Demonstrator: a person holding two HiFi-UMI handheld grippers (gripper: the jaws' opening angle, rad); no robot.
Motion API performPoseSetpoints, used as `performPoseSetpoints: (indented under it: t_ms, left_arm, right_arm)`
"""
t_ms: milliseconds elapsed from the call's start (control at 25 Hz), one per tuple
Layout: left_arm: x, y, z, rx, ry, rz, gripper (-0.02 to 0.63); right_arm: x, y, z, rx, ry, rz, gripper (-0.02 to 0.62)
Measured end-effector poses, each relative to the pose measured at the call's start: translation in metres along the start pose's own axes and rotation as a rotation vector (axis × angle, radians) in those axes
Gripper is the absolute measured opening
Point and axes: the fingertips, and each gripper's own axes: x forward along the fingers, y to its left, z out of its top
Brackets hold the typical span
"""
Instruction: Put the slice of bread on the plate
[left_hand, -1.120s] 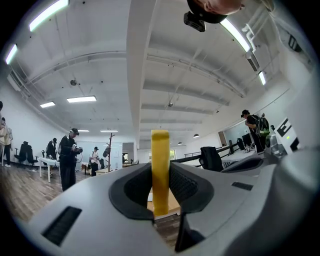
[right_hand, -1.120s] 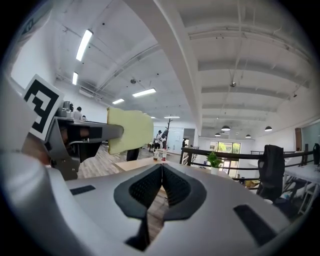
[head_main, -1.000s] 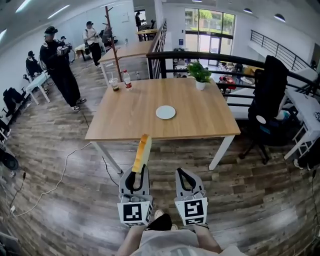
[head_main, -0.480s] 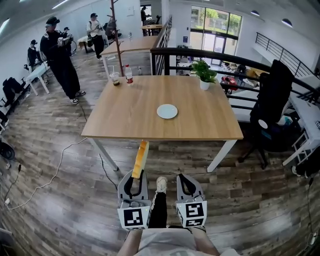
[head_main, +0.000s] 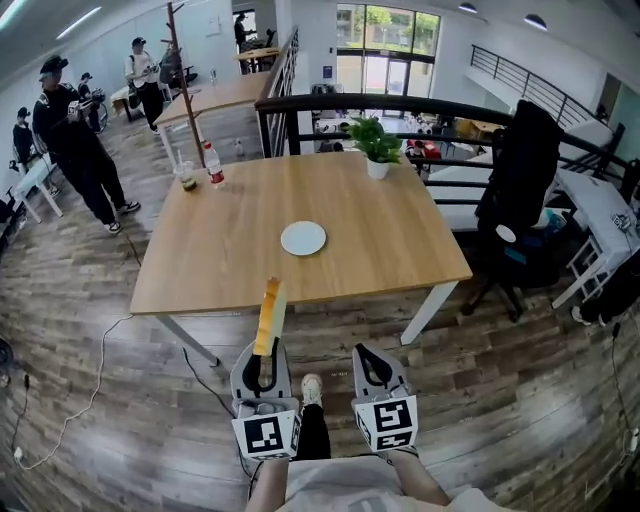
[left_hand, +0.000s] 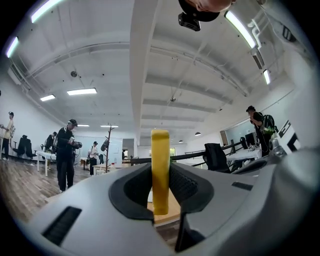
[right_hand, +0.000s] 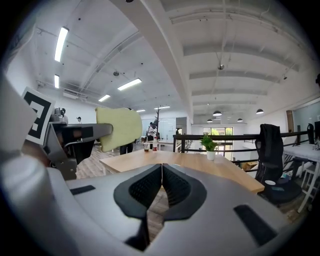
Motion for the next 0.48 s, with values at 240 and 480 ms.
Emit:
performPoseSetpoints:
  t_ms: [240,480]
  left_arm:
    - [0.067,0.035,-0.013,-0.025,0.009,0.018,0.091]
    - [0.156,0.090,-0.016,-0.021,0.013,0.044,0.091]
  right_arm:
    - [0.076,-0.022,0.014,-0.006,0.016,0.001,0.017]
    - [0.177,-0.050,0.060,0.009,-0.035,-0.013,0.017]
